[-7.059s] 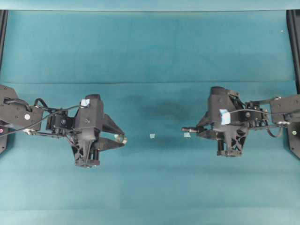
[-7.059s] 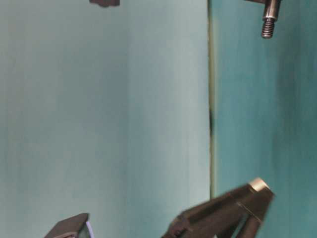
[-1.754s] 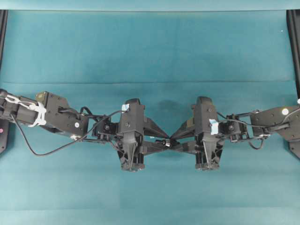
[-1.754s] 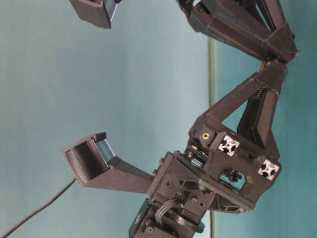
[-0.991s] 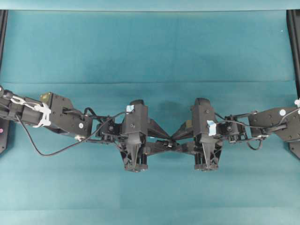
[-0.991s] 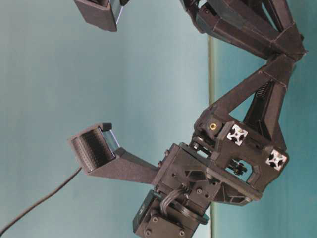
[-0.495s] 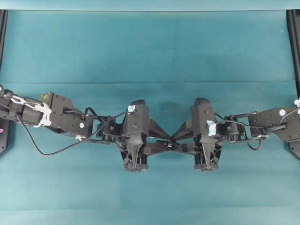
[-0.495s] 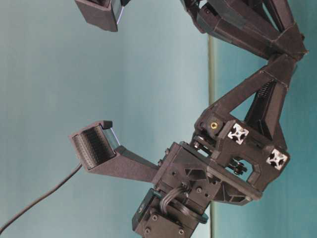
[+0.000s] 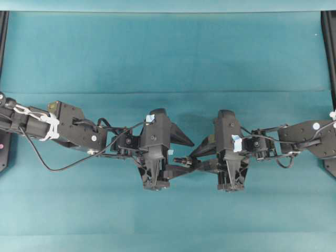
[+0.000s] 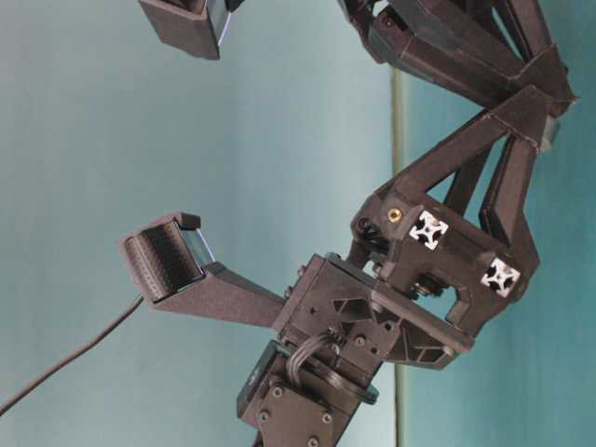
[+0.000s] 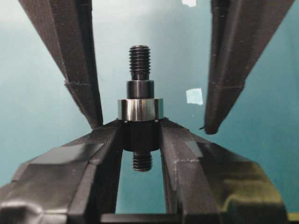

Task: Insert the washer onto the shaft with both hands.
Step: 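Push the washer down the shaft onto the hex collar with left gripper, then open left gripper and pull it back away from the shaft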

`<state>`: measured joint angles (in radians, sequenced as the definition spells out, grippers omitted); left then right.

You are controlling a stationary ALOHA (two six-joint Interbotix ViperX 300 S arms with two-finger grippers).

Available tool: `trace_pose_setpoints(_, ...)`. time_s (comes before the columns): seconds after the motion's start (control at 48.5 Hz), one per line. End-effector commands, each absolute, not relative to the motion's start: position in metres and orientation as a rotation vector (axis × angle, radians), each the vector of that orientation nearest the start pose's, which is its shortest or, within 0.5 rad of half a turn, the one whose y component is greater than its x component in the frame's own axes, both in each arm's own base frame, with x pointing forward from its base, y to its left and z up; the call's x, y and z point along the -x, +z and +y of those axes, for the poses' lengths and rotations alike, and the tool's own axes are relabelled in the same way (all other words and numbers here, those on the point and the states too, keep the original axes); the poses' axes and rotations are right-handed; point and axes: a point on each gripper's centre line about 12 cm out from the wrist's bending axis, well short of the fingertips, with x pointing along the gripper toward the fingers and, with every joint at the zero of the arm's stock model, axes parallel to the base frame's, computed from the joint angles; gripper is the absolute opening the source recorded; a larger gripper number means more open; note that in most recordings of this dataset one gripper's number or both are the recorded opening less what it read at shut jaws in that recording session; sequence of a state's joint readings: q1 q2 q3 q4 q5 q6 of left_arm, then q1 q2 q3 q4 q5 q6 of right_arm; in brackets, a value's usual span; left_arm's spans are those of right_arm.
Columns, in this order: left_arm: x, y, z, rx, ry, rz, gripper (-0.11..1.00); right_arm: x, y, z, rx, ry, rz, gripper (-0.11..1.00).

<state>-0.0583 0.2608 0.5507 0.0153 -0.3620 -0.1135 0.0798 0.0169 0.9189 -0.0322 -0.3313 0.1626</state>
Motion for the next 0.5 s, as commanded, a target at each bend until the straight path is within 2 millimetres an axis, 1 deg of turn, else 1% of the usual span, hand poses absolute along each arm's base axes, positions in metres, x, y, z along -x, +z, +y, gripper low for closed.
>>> trace_pose_setpoints(0.0,-0.451,0.148,-0.026,0.087,-0.041,0.414,0.86,-0.344,0.125,0.029,-0.114,0.047,0.58,0.0)
trace_pose_setpoints(0.103,-0.451,0.15,-0.026,0.086,-0.041,0.411,0.86,-0.343,0.125,0.029,-0.114,0.047,0.582,0.0)
trace_pose_setpoints(0.227,-0.447,0.162,-0.026,0.084,-0.041,0.409,0.86,-0.343,0.125,0.029,-0.114,0.049,0.583,0.0)
trace_pose_setpoints(0.372,-0.435,0.174,-0.025,0.078,-0.038,0.446,0.85,-0.343,0.125,0.029,-0.114,0.047,0.583,0.0)
trace_pose_setpoints(0.475,-0.421,0.177,-0.024,0.08,-0.035,0.489,0.85,-0.343,0.125,0.029,-0.114,0.047,0.585,0.0)
